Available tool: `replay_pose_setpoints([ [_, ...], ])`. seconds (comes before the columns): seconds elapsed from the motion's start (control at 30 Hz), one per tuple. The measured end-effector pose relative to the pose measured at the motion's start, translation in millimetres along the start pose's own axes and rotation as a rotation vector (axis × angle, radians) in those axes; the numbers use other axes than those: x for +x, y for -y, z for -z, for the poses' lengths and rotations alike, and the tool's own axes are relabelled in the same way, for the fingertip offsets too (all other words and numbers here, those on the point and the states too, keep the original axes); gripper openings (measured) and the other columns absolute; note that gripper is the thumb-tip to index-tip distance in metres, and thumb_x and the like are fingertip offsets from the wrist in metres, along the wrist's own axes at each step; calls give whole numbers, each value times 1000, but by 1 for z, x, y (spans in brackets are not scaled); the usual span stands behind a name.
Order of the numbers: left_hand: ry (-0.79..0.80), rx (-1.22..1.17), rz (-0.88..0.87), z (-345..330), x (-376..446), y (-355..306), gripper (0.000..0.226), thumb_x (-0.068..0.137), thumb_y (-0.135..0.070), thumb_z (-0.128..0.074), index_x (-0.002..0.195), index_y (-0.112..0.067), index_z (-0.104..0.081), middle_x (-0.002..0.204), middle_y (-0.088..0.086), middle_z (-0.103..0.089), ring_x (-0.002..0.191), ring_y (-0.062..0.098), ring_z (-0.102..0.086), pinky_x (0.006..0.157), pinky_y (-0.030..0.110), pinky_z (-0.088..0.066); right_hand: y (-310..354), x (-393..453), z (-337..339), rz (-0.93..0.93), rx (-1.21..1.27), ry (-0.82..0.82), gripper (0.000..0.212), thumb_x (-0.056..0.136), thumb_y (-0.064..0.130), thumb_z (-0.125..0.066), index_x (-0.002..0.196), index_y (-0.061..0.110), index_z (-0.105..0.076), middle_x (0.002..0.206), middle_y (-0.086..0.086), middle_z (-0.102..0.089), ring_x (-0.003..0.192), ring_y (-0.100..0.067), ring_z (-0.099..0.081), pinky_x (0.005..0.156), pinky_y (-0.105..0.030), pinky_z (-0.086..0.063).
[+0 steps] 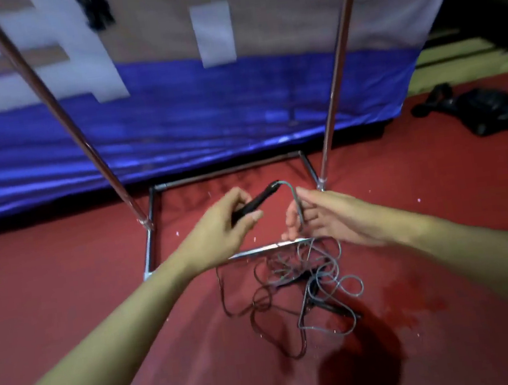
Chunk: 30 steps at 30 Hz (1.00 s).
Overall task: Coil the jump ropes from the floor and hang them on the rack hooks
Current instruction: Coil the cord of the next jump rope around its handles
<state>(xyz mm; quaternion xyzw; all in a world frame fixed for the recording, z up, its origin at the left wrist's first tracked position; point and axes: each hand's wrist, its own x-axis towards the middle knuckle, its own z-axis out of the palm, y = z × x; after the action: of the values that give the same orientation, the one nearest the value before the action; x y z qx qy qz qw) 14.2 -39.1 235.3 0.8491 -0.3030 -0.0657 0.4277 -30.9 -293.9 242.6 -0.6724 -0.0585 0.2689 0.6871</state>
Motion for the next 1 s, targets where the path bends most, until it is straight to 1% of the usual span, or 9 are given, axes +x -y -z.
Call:
replay_pose_setpoints([
  [0.13,-213,97,-47,63,17,-82,20,102,-26,-65,90,-19,-50,66,-10,-51,58,1,-45,60,17,-36,58,-32,11,110,-131,-229,36,93,45,-53,82,11,-57,73,-2,-54,72,-20,-53,71,-24,-48],
  [0.27,-277,-18,28,84,16,-144,25,99,-34,-68,83,-20,-55,64,-11,-58,54,0,-45,57,15,-36,100,-74,1,164,-298,-376,40,104,47,-44,84,14,-53,59,8,-31,49,-6,-25,44,-18,-24],
  [0.4,-151,-174,35,58,9,-189,22,94,-42,-73,103,-22,-73,65,-5,-55,59,4,-48,57,15,-39,129,-88,-41,267,-543,-430,47,110,38,-39,79,17,-66,52,10,-43,44,-3,-37,43,-18,-31],
  [0.5,-131,-234,1,28,9,-183,20,97,-38,-72,93,-19,-78,62,-4,-64,58,7,-48,58,25,-39,120,-90,-57,196,-598,-437,45,110,33,-40,80,19,-70,55,9,-54,46,-5,-44,46,-20,-38],
  [0.6,-317,-138,55,22,11,-157,27,95,-40,-72,82,-17,-77,64,-4,-68,61,5,-52,61,29,-40,92,-99,-50,56,-754,-162,40,110,37,-40,88,20,-68,61,9,-57,50,-3,-49,54,-15,-42],
  [0.67,-396,120,174,40,14,-139,27,94,-41,-72,82,-17,-77,73,4,-73,72,12,-66,63,29,-39,72,-104,-30,-92,-870,-22,36,110,38,-42,88,21,-66,65,9,-58,58,-6,-54,65,-25,-50],
  [0.73,-297,342,308,61,8,-127,34,96,-44,-69,84,-14,-78,74,7,-73,81,20,-73,62,29,-39,60,-106,-7,-114,-892,-123,33,108,39,-44,85,26,-63,66,9,-56,61,-9,-54,72,-40,-54],
  [0.87,102,136,401,43,-23,-135,42,99,-50,-62,83,-15,-78,47,-7,-59,38,6,-48,41,18,-37,52,-102,10,48,-971,-378,27,106,39,-48,81,29,-49,68,10,-56,57,-1,-47,65,-30,-42],
  [1.0,-17,-109,128,4,-14,-154,16,97,-36,-70,109,-27,-75,55,-13,-52,46,5,-45,49,20,-38,58,-89,-16,252,-1072,-375,25,102,36,-59,78,33,-55,63,10,-61,59,-5,-53,60,-24,-39],
])
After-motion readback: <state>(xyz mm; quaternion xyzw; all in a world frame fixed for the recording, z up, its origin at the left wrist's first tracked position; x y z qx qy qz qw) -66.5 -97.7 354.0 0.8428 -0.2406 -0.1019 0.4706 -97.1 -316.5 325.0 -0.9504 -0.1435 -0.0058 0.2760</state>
